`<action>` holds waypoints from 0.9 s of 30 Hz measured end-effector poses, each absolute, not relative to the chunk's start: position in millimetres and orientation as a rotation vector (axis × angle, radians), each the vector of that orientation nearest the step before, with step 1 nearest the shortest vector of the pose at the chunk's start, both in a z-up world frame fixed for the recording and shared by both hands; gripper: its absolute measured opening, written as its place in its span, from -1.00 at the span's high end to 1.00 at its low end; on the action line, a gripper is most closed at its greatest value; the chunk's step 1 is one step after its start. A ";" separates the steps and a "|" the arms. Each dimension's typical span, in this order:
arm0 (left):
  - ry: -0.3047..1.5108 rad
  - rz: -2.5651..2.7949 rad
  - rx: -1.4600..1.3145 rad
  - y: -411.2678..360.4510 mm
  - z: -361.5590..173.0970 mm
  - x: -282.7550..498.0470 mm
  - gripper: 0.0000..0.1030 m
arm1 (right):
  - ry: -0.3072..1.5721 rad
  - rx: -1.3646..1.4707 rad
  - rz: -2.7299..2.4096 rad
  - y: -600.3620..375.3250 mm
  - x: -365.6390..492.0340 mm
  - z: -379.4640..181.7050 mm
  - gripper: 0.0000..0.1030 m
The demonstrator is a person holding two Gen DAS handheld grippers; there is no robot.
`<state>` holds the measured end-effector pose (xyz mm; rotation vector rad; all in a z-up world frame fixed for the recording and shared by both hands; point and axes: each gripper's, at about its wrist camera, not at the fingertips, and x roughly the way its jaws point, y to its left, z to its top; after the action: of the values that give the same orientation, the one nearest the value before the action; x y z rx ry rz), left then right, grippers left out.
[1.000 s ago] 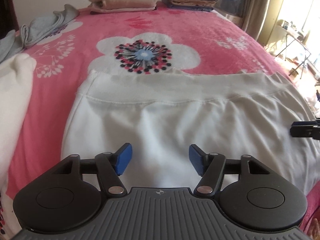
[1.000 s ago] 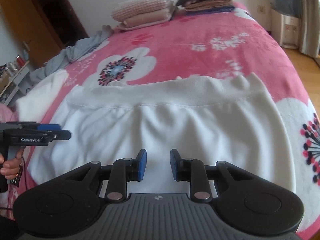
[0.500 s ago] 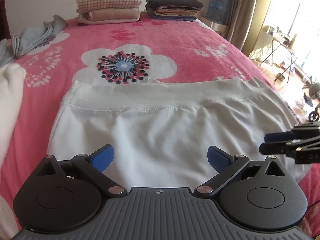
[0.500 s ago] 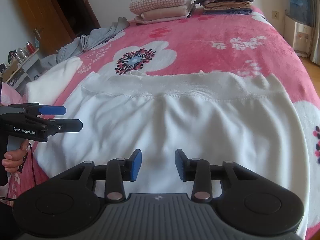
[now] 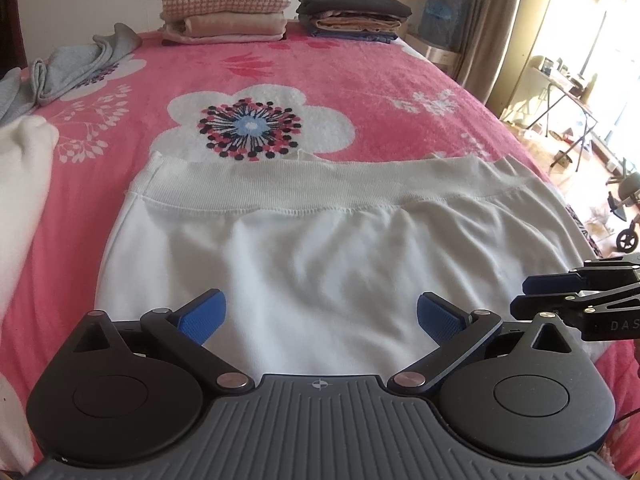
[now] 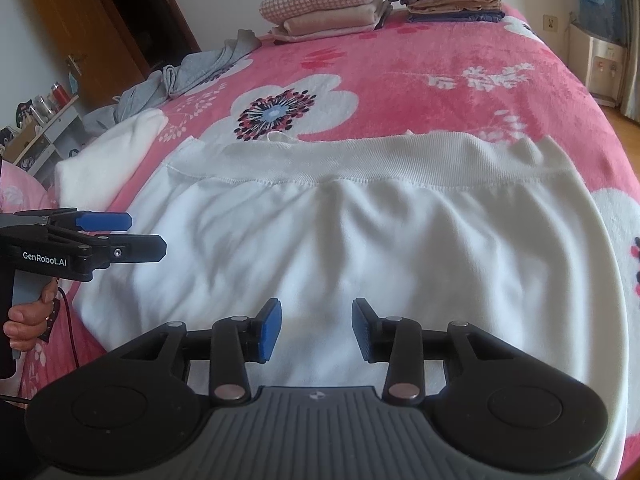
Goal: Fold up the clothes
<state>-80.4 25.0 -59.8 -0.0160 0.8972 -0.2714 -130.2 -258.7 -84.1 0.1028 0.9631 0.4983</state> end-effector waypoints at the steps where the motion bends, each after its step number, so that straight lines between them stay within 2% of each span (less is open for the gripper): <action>1: 0.897 -0.270 -0.016 24.9 -60.0 -80.5 -1.00 | 0.964 0.104 0.498 -258.8 -130.4 -84.2 0.19; 27: 0.894 -0.251 -0.002 22.0 -63.4 -81.7 -1.00 | 0.980 0.119 0.491 -260.3 -131.6 -87.7 0.18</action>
<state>-81.7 22.0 -63.4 -0.0023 0.8942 -0.2509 -131.6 -260.3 -87.7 0.1188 0.9797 0.4914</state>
